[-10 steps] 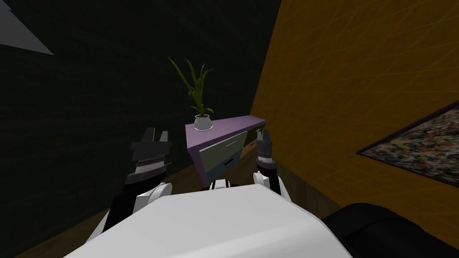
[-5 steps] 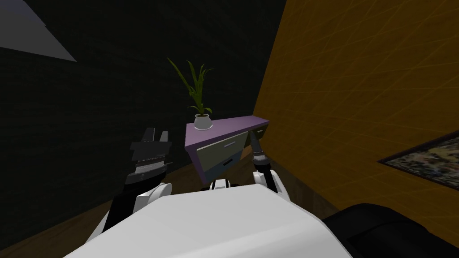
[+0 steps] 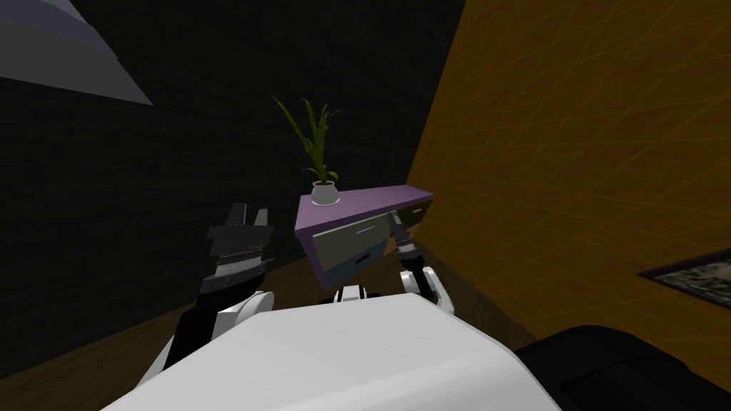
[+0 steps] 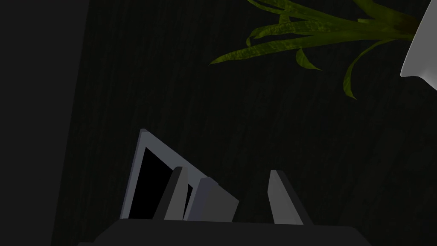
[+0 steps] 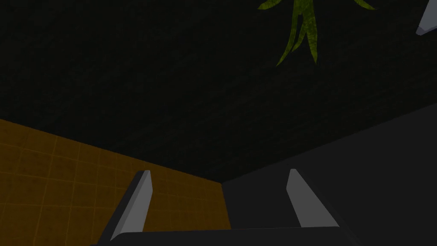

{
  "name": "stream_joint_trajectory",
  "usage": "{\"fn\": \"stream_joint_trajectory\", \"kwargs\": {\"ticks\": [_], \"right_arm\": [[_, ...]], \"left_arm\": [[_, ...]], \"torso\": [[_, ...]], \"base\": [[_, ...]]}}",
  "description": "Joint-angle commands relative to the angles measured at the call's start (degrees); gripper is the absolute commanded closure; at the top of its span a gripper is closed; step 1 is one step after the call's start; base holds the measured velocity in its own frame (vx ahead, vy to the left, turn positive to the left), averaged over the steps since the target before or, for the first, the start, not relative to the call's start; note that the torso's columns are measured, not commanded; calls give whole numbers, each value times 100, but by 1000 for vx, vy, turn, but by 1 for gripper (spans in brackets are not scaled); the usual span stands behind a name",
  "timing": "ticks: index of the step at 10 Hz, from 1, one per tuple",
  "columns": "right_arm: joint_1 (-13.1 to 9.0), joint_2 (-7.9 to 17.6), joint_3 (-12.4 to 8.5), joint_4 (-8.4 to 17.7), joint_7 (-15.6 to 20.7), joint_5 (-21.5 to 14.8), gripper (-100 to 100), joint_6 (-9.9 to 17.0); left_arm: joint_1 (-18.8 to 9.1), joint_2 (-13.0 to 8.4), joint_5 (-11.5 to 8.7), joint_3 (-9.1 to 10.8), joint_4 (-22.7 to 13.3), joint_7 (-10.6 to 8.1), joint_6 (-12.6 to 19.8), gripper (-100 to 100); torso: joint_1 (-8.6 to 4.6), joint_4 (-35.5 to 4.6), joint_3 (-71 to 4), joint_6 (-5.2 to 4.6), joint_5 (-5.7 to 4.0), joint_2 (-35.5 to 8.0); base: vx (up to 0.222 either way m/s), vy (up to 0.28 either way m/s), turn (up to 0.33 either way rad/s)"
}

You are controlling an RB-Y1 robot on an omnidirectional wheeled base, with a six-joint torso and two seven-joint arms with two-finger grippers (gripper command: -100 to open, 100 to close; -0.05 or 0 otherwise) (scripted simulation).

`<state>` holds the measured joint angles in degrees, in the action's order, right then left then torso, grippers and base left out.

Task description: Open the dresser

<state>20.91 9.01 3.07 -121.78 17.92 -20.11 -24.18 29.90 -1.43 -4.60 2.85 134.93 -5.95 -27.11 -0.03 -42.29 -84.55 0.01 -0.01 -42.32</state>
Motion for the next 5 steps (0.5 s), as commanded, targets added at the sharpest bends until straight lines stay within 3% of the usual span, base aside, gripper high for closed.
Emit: {"fn": "stream_joint_trajectory", "kwargs": {"ticks": [1,4,5], "right_arm": [[-230,92,58,280,268,-384,-100,397],[-382,138,95,500,449,-714,-100,683],[-539,176,133,730,638,-954,-100,894]], "left_arm": [[1,0,0,0,0,0,0,0],[0,0,0,0,0,0,0,0],[1,0,0,0,0,0,0,0]], "torso": [[2,0,-2,-3,0,3],[0,2,-4,0,0,7],[7,0,0,-3,2,-2]], "base": [[2,-93,188],[-6,-90,122],[-37,-102,212]]}}
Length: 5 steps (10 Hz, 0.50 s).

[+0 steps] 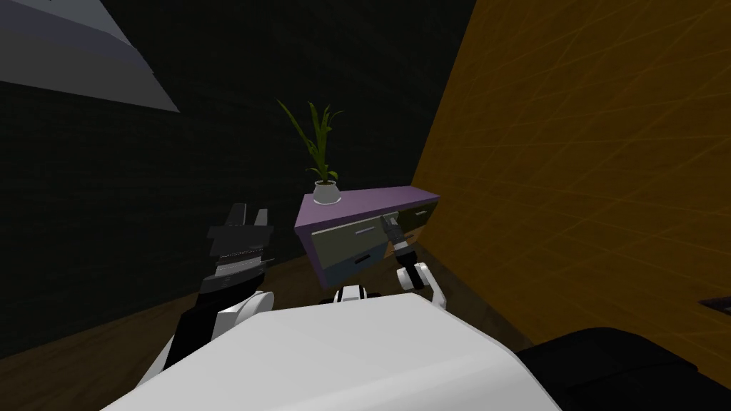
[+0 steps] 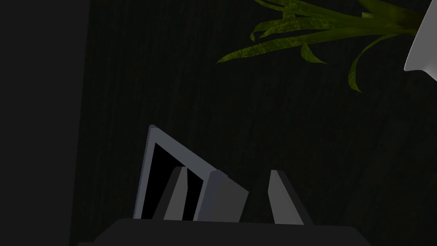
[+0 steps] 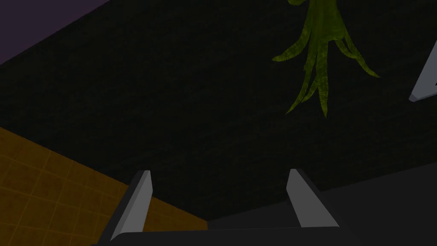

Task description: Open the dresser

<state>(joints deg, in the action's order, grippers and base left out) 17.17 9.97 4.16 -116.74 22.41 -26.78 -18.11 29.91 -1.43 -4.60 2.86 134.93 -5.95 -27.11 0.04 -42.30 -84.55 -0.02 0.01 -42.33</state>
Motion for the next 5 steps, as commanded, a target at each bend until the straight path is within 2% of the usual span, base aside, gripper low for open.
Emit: {"fn": "stream_joint_trajectory", "kwargs": {"ticks": [1,2,3,4,5], "right_arm": [[-165,80,24,226,189,-348,-100,340],[-325,112,63,465,382,-580,-100,559],[-325,112,63,465,382,-660,-100,611],[-489,138,103,712,578,-881,-100,811],[-489,138,103,712,578,-979,-100,889]], "left_arm": [[-1,0,0,0,0,0,0,0],[0,0,0,0,0,0,0,0],[-1,0,0,0,0,0,0,0],[0,0,0,0,0,0,0,0],[0,0,0,0,0,0,0,0]], "torso": [[-7,-1,4,4,-1,-4],[-3,0,0,-1,-1,1],[-4,1,-2,4,-1,4],[-1,2,-4,-1,0,8],[-2,3,-6,4,-1,11]], "base": [[-27,-90,105],[-30,-93,224],[-28,-80,97],[-19,-80,160],[-18,-79,127]]}}
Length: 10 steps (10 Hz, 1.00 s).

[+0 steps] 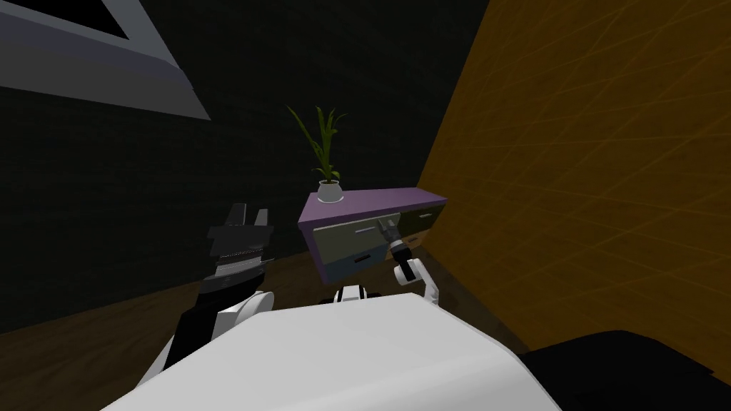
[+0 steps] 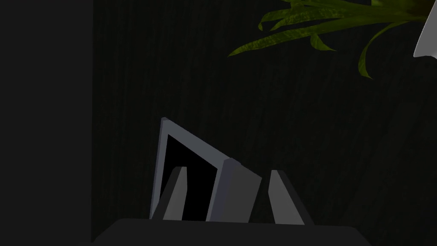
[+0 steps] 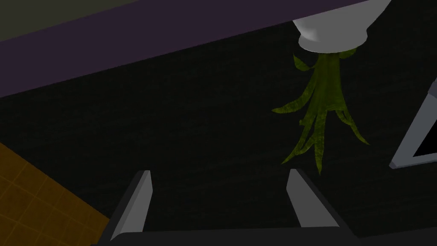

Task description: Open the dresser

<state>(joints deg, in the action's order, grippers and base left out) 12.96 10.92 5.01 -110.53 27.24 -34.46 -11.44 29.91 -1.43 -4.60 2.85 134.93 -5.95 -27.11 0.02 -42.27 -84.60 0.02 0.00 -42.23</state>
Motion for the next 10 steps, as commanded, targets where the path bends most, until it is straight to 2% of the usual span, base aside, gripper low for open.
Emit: {"fn": "stream_joint_trajectory", "kwargs": {"ticks": [1,2,3,4,5,6,7,8,9,10], "right_arm": [[-233,63,59,302,294,-431,-100,441],[-233,63,59,346,294,-536,-100,503],[-399,77,99,586,494,-737,-100,740],[-399,77,99,608,494,-864,-100,787],[-565,85,140,873,692,-1063,-100,1026],[-565,85,140,876,692,-1192,-100,1070],[-729,90,180,1083,889,-1366,-100,1353],[-729,90,180,1149,889,-1520,-100,1353],[-892,92,220,1378,1084,-1707,-100,1596],[-892,92,220,1426,1084,-1846,-100,1634]], "left_arm": [[1,0,0,0,0,0,0,0],[0,0,0,0,0,0,0,0],[1,0,0,0,0,0,0,0],[0,0,0,0,0,0,0,0],[1,0,0,0,0,0,0,0],[0,0,0,0,0,0,0,0],[1,0,0,0,0,0,0,0],[0,0,0,0,0,0,0,0],[1,0,0,0,0,0,0,0],[0,0,0,0,0,0,0,0]], "torso": [[0,-1,1,-4,0,-3],[-15,-2,4,0,-4,-6],[-4,-2,4,-4,-2,-7],[4,-3,5,0,1,-9],[9,-2,5,-4,2,-7],[3,-3,5,1,2,-9],[-2,-1,3,-4,0,-3],[-4,-1,1,1,-1,-2],[0,-1,2,-4,0,-3],[-3,-2,4,0,-1,-7]], "base": [[-27,-124,216],[-30,-101,143],[-39,-85,208],[-36,-70,115],[-48,-70,215],[-33,-72,134],[-32,-77,229],[-31,-64,138],[-42,-73,202],[-40,-62,147]]}}
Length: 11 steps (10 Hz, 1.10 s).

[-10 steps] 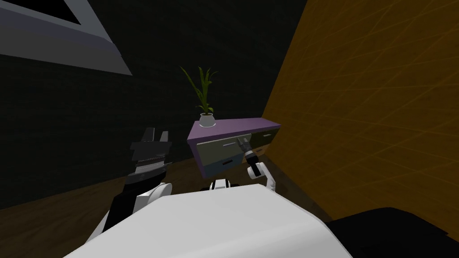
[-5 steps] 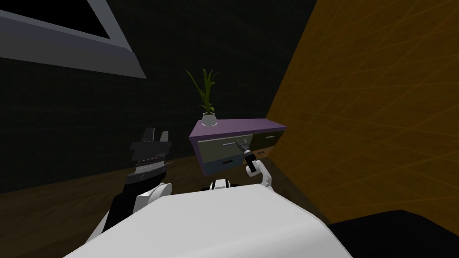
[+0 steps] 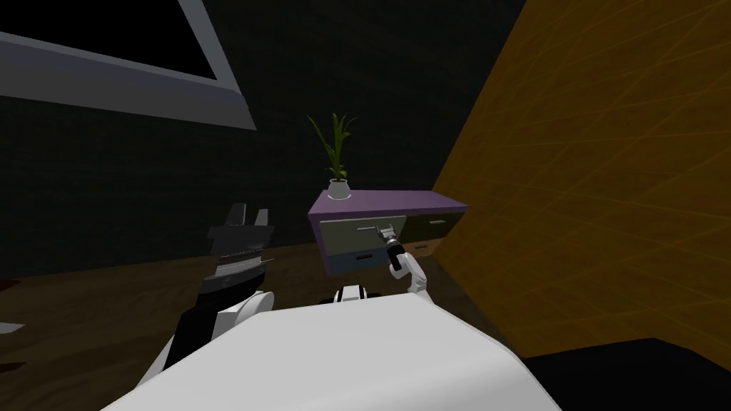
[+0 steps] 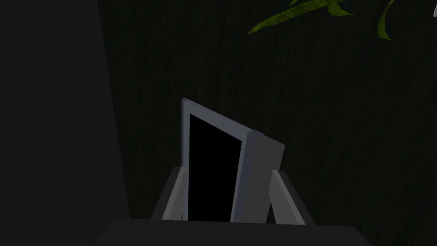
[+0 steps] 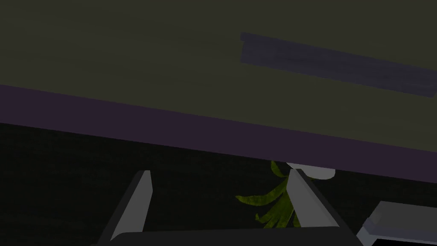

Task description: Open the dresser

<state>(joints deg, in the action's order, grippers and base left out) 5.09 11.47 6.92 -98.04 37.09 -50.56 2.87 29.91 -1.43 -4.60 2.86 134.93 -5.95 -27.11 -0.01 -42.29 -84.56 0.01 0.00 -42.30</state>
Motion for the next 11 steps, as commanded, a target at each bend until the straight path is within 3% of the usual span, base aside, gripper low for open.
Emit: {"fn": "stream_joint_trajectory", "kwargs": {"ticks": [1,2,5,7,8,9,10,11], "right_arm": [[-265,37,69,426,291,-434,-100,415],[-265,37,69,454,291,-558,-100,480],[-574,40,146,982,661,-1057,-100,973],[-574,40,146,1012,661,-1191,-100,1020],[-722,43,183,1271,839,-1398,-100,1282],[-722,43,183,1289,839,-1498,-100,1282],[-866,47,219,1512,1011,-1693,-100,1533],[-866,47,219,1565,1011,-1797,-100,1536]], "left_arm": [[1,0,0,0,0,0,0,0],[0,0,0,0,0,0,0,0],[1,0,0,0,0,0,0,0],[1,0,0,0,0,0,0,0],[2,0,0,0,0,0,0,0],[0,0,0,0,0,0,0,0],[1,0,0,0,0,0,0,0],[0,0,0,0,0,0,0,0]], "torso": [[3,0,0,-3,1,0],[1,0,1,-1,0,-2],[2,1,-2,-5,1,3],[2,1,-1,-4,0,2],[10,1,-3,-4,3,6],[8,1,-2,4,2,4],[1,0,0,-5,1,0],[-4,-1,2,1,-2,-3]], "base": [[-50,-65,192],[-38,-59,137],[-45,-59,193],[-30,-39,80],[-29,-26,253],[-34,-33,131],[-44,-44,198],[-39,-42,142]]}}
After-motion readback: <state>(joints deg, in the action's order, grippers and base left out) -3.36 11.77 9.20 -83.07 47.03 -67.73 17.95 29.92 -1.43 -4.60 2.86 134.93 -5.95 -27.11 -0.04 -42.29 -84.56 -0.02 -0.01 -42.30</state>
